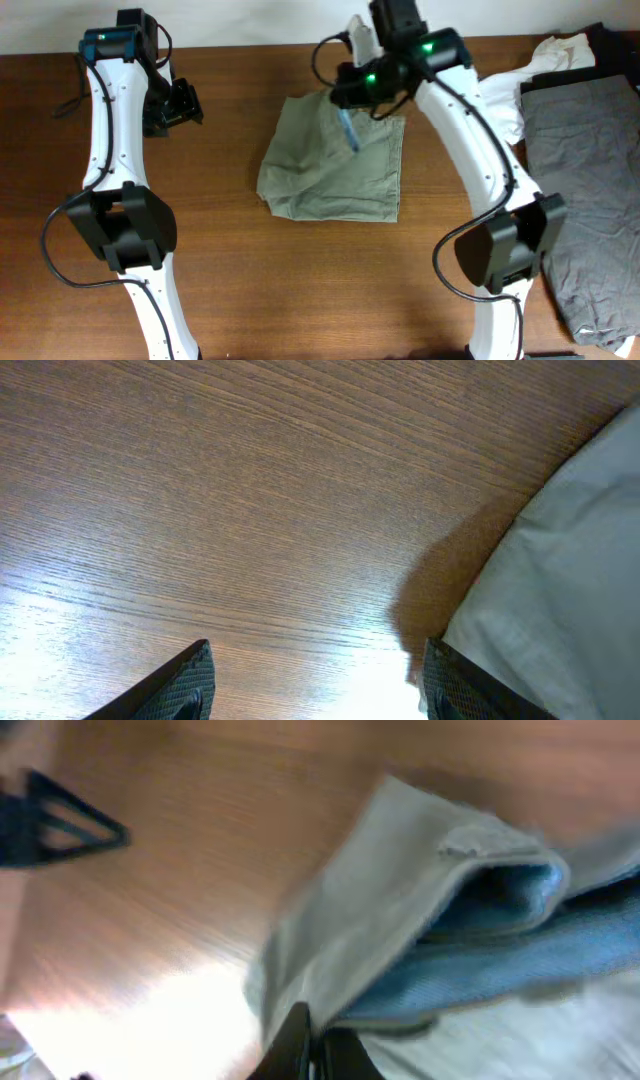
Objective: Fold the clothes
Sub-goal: 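Lift the pants' top edge with the right gripper and fold it down over the bundle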
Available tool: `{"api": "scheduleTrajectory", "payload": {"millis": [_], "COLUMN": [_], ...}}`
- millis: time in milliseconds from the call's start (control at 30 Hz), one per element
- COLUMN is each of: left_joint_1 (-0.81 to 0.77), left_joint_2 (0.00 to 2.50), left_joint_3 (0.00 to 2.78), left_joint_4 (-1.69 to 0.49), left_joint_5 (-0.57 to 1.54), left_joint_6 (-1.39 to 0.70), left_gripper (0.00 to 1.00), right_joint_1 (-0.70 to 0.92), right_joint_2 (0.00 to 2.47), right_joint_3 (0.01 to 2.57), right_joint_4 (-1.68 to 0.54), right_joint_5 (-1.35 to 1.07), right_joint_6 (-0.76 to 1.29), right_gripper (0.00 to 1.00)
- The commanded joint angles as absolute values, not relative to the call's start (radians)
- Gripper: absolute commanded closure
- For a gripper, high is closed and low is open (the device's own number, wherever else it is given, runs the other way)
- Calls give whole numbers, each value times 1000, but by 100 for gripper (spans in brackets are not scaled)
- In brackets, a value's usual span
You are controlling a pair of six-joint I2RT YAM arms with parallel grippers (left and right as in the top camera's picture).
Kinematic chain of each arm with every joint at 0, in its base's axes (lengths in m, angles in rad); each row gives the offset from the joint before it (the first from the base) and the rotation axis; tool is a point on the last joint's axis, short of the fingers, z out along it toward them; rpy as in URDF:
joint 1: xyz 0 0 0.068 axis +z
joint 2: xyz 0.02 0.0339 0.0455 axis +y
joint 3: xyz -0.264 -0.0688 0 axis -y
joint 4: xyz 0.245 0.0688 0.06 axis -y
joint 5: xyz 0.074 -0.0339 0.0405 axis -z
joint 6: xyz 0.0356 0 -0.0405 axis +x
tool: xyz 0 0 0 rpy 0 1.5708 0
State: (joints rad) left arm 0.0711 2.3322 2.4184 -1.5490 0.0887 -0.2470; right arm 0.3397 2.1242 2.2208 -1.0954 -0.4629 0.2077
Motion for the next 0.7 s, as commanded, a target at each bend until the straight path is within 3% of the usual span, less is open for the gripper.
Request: {"api": "scheduleTrajectory", "payload": {"millis": [0, 333, 533, 667], "left_joint_1": [68, 68, 68, 68], "left_joint_2": [2339, 2340, 2340, 2340], "left_joint_3": [2437, 2437, 2437, 2437], "left_joint_4": [-1549, -1544, -1546, -1557], "left_joint_5": [81, 81, 81, 81], "left_joint_6": [-231, -231, -231, -231], "left_gripper": [34, 34, 33, 33], "right_joint_1": [381, 414, 466, 475], "right_joint_2": [2116, 2116, 2116, 2116], "right_joint_3": [2228, 2237, 2250, 2250], "right_joint_4": [-1005, -698, -636, -788], "right_joint_5": [-659, -1070, -1016, -809], "right_joint_6": [279, 387, 432, 371], "right_gripper": [96, 96, 96, 96]}}
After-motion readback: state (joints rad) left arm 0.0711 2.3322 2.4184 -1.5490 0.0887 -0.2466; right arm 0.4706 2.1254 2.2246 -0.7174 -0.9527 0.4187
